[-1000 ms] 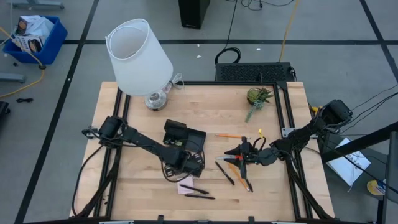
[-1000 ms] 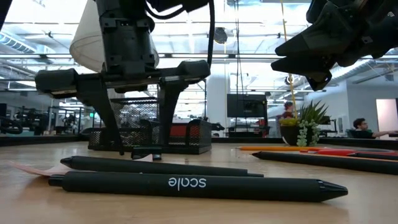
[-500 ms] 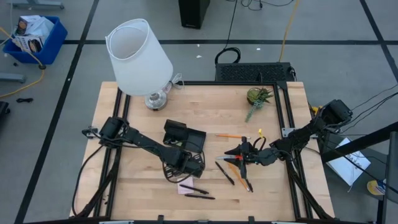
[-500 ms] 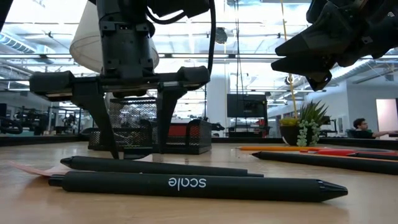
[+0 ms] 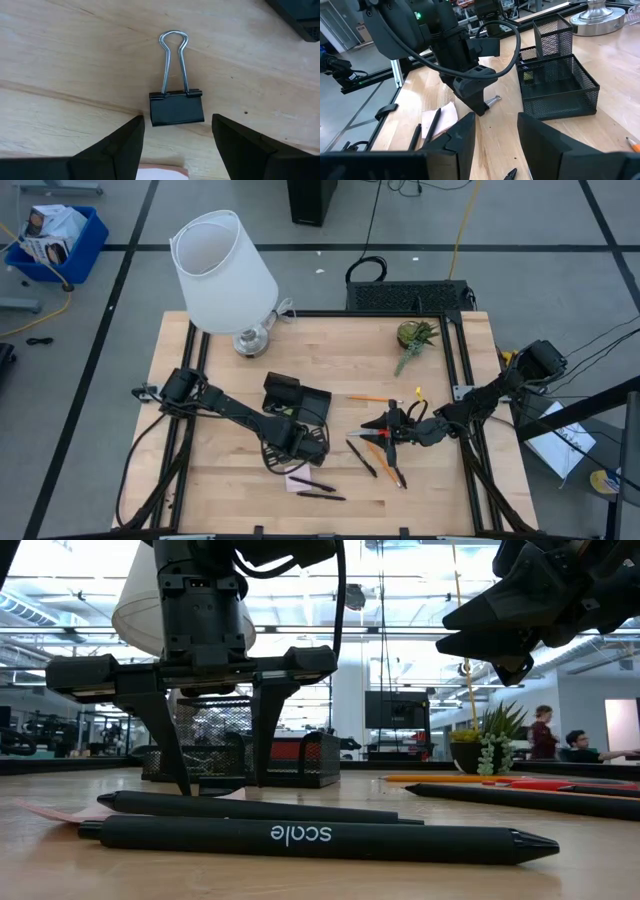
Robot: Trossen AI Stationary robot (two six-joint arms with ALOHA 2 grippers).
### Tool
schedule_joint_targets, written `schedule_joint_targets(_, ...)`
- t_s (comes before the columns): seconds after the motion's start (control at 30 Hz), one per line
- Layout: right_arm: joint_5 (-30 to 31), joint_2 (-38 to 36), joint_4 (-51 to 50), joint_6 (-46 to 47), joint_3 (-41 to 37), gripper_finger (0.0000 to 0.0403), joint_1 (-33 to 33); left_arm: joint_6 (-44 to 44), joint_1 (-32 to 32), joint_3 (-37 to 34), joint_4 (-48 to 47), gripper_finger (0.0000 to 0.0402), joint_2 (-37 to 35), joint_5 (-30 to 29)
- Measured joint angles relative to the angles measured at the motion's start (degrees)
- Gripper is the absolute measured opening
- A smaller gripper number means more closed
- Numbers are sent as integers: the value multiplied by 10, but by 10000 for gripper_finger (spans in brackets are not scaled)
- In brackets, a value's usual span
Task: Pick and place office supplies into organizer
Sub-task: Put the black binder clip into the black desk organizer
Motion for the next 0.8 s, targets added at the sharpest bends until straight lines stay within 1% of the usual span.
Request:
schedule_joint_targets(0.37, 0, 0, 0, 0, 0, 139, 0, -2, 0, 0, -2, 236, 0, 0)
schedule_joint_targets(0.67, 0, 0, 0, 0, 0, 139, 0, -3, 0, -1, -8, 167, 1, 3)
schedule_joint_targets(0.8, 0, 0, 0, 0, 0, 139, 0, -5, -6, -1, -13, 150, 1, -1)
